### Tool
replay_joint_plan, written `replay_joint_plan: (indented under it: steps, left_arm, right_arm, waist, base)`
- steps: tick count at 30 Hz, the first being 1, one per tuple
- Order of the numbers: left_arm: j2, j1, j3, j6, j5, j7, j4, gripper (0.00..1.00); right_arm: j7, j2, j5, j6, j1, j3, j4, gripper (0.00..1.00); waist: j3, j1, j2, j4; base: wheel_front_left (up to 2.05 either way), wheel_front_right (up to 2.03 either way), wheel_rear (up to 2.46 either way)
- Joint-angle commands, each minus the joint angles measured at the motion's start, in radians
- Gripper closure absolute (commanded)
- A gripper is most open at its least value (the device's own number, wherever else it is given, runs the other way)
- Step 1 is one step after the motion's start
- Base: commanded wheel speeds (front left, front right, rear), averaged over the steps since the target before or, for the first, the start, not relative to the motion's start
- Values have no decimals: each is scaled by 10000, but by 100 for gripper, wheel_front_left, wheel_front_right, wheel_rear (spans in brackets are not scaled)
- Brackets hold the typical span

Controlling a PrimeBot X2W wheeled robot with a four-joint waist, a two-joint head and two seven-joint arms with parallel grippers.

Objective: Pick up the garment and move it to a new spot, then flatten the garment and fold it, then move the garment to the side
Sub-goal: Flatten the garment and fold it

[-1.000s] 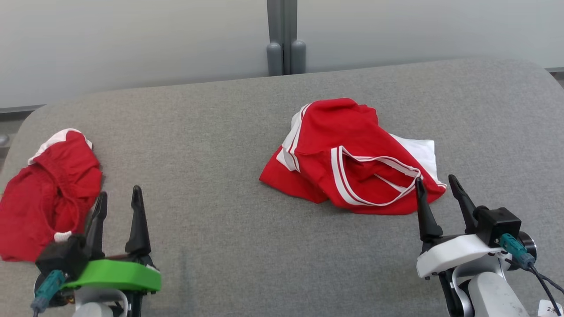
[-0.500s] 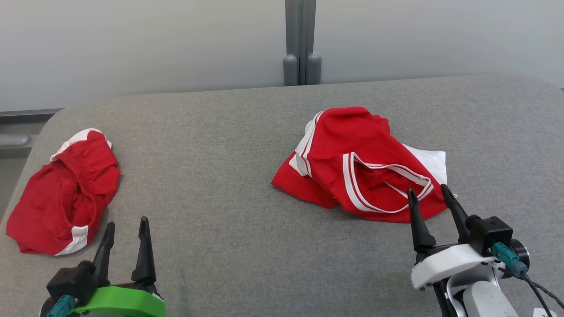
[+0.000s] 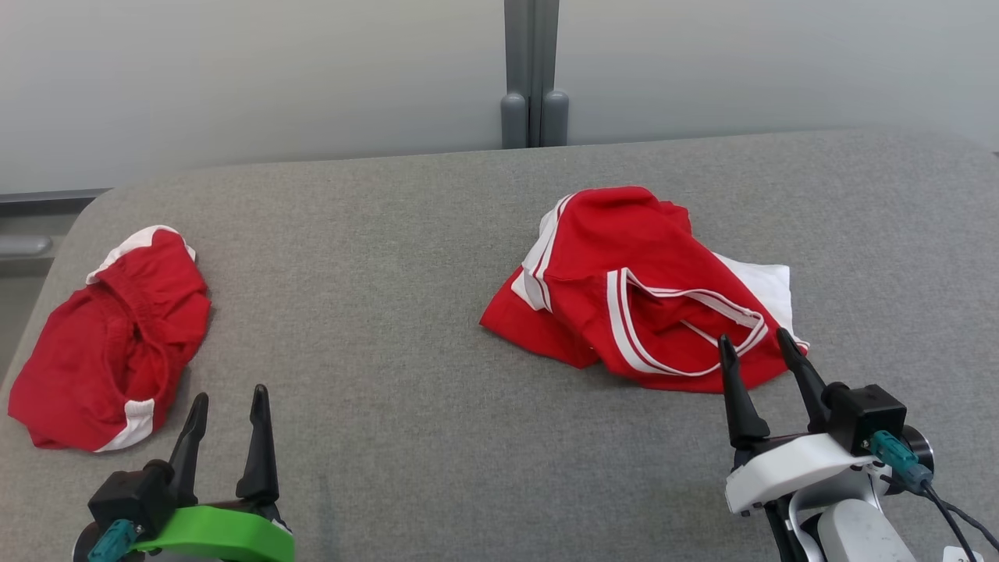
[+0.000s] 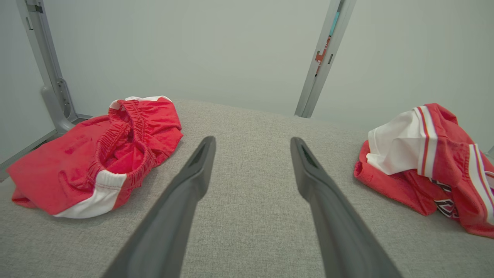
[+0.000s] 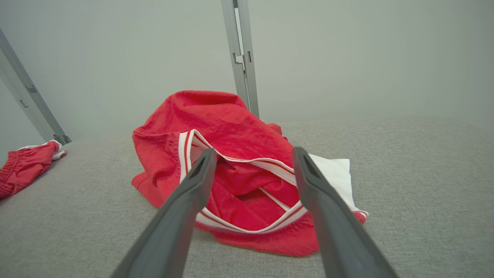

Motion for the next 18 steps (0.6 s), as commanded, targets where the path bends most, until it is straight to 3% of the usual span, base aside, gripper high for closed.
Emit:
replay_joint_plan:
  steps: [1,11,18]
  left_arm:
    - [5,-141,38,-30,62,-5,7,0]
    - [-171,-10,165,-64,169,-5,-60,0]
    - [-269,-235,111,-98,223,-7,-155,0]
  right_arm:
    - [-30,-28,27,-3,-48,1,18,0]
    - [55,-29,-119,-3,-269,-26,97,0]
    - [1152,-24,-87,-3,-1105,432,469,0]
  waist:
    - [-1,0,0,1]
    - [25,0,0,6]
    - [320,0,0,87]
  base:
    - [0,0,0]
    - [0,0,0]
    - [0,0,0]
